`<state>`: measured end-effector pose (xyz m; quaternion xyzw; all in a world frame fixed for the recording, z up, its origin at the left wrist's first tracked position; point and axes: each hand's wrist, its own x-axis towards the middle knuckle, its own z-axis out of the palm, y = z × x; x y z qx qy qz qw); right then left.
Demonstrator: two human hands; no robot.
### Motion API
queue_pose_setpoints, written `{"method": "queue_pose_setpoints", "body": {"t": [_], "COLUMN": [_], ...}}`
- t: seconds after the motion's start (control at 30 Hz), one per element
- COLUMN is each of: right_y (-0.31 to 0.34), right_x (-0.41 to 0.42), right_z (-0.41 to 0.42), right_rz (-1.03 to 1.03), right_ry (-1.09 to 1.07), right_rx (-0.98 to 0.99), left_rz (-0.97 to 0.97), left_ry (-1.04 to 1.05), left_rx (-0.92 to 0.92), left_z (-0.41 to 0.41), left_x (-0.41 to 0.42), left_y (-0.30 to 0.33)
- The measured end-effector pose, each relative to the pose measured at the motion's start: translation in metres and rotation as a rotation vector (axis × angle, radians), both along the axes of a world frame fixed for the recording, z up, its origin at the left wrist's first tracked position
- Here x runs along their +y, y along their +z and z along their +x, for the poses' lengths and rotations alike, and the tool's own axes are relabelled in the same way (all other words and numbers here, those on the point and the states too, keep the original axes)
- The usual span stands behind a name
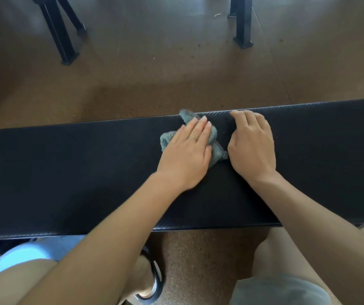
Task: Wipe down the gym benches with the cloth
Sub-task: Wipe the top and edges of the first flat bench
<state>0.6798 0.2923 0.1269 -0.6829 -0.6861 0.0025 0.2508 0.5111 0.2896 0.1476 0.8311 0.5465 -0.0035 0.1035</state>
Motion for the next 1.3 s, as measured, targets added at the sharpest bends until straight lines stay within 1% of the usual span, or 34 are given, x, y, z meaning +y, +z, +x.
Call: {"method": "queue_pose_setpoints", "body": {"t": [0.07, 0.17, 0.27, 0.33, 0.4, 0.5, 0.57, 0.7, 0.9, 1.0, 1.1, 1.2, 1.3], "right_y": [-0.001, -0.005, -0.006, -0.006, -0.005, 0.001, 0.006, 0.003, 0.0, 0.0, 0.001, 0.003, 0.001], "right_x": [0.002, 0.005, 0.006, 0.006, 0.005, 0.007, 0.008, -0.003, 0.007, 0.015, 0.019, 0.02, 0.018], "right_z": [0.001, 0.001, 0.001, 0.004, 0.008, 0.022, 0.04, 0.062, 0.052, 0.053, 0.055, 0.056, 0.057], "right_rz": [0.009, 0.052, 0.065, 0.05, 0.025, -0.031, -0.097, -0.169, -0.094, -0.079, -0.049, -0.05, -0.062], "right_ry": [-0.016, -0.017, -0.036, -0.044, -0.023, 0.033, 0.043, 0.067, -0.018, -0.024, -0.036, -0.023, -0.009], "right_rx": [-0.025, -0.047, -0.048, -0.039, -0.031, -0.088, -0.124, -0.13, -0.141, -0.123, -0.091, -0.072, -0.063], "left_rz": [-0.035, -0.02, 0.006, 0.052, 0.023, -0.021, -0.021, -0.023, -0.025, 0.0, 0.006, -0.047, -0.032], "left_ry": [0.032, 0.101, 0.137, 0.118, 0.091, 0.03, 0.015, -0.013, 0.018, 0.068, 0.041, -0.013, -0.05], "left_rx": [-0.009, 0.008, 0.039, -0.003, -0.021, 0.019, 0.035, 0.016, -0.008, 0.033, 0.026, 0.03, 0.061], "left_z": [0.011, 0.03, 0.037, 0.034, 0.03, 0.029, 0.03, 0.032, 0.059, 0.074, 0.073, 0.062, 0.06], "left_x": [0.032, 0.07, 0.078, 0.06, 0.027, -0.026, -0.04, -0.011, 0.054, 0.073, 0.045, -0.02, -0.073], "left_y": [-0.003, -0.005, -0.001, -0.001, 0.002, 0.009, 0.008, 0.003, -0.003, -0.001, 0.004, 0.01, 0.01]}}
